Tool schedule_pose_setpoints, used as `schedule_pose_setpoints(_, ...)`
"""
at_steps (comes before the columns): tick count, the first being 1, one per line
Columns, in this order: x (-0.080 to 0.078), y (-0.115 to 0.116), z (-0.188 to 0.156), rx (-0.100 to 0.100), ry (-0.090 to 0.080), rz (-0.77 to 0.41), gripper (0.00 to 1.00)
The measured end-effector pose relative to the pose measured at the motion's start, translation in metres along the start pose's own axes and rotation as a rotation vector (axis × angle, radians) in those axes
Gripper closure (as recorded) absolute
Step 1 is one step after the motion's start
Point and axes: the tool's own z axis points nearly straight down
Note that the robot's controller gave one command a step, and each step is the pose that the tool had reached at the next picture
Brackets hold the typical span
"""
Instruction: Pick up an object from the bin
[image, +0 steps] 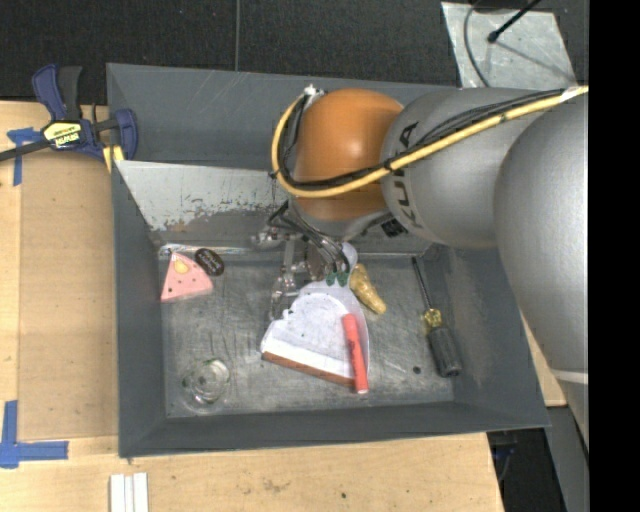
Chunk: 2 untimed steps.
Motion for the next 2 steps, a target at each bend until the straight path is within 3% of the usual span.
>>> schedule_pose_setpoints(1,0.04,-0.012,0.025,0.0,-0.003,-0.092,0.0)
schedule_pose_setpoints(2,0.073,-0.046,0.041,0.0,0.001,-0.147,0.0)
